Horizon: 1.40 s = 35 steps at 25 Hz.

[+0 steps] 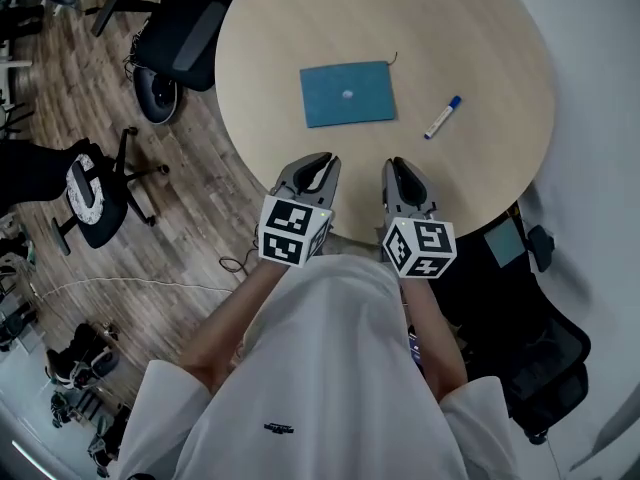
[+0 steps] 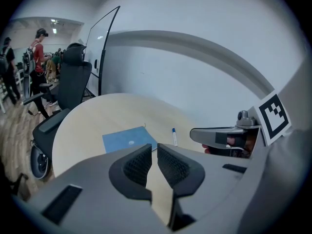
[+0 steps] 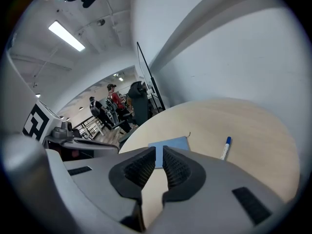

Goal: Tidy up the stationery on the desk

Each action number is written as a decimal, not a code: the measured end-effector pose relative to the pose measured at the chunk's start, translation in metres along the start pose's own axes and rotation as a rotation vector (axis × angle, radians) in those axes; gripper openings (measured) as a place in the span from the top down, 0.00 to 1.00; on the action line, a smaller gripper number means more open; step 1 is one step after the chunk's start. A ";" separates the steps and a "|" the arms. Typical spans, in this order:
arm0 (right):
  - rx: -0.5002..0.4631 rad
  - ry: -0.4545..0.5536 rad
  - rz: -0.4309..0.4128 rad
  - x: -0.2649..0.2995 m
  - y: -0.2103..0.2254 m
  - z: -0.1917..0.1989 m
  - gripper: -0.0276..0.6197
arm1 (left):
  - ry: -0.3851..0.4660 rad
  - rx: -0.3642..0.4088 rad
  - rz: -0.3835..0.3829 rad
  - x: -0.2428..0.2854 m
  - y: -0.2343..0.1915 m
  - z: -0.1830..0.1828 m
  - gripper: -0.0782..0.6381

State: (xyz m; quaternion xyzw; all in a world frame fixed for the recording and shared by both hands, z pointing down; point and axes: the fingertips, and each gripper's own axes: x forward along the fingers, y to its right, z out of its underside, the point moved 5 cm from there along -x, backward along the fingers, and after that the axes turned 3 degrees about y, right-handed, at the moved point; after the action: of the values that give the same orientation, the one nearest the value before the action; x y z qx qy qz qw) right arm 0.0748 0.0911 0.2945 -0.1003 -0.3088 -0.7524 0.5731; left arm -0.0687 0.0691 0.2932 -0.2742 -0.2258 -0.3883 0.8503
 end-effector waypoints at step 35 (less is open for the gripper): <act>0.097 -0.249 0.086 0.182 0.096 0.090 0.62 | -0.148 -0.071 -0.145 0.167 -0.130 0.094 0.52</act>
State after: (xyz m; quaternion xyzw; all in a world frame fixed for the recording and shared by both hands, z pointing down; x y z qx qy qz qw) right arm 0.0861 -0.0169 0.4907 -0.1782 -0.4086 -0.6931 0.5664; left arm -0.0873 -0.0312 0.5009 -0.3151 -0.2935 -0.4352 0.7907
